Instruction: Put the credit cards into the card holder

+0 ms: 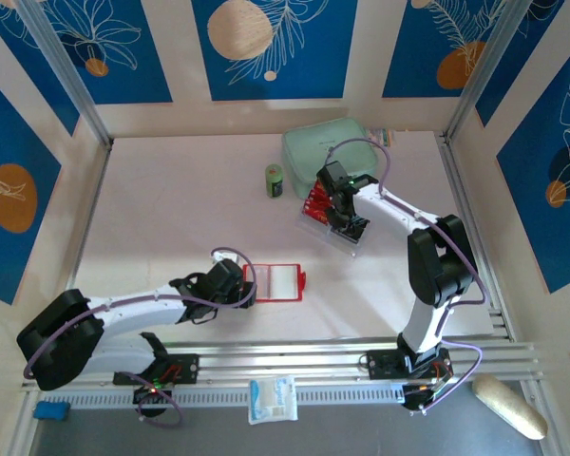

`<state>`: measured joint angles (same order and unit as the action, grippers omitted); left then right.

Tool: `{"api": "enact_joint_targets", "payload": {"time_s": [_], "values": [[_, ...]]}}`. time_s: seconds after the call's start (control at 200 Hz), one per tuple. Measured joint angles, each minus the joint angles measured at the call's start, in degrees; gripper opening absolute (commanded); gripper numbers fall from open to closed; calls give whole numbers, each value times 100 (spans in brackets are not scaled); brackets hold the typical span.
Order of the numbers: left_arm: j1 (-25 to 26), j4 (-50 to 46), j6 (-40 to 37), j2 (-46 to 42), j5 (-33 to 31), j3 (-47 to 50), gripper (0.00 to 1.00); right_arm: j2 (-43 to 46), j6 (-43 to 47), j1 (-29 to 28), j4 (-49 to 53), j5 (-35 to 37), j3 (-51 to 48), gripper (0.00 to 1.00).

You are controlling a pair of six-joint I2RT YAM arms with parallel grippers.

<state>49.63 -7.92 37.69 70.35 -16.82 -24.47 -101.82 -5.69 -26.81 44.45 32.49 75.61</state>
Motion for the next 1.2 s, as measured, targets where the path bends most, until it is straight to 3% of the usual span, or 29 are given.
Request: {"api": "enact_joint_targets", "payload": {"time_s": [0.55, 0.71, 1.2], "values": [[0, 0, -2, 0, 0, 0, 100, 229, 81, -120, -26, -321, -155, 11], [0, 0, 0, 0, 0, 0, 100, 352, 146, -155, -55, -450, -247, 19], [0, 0, 0, 0, 0, 0, 100, 415, 407, -140, -166, -463, -264, 26]]}}
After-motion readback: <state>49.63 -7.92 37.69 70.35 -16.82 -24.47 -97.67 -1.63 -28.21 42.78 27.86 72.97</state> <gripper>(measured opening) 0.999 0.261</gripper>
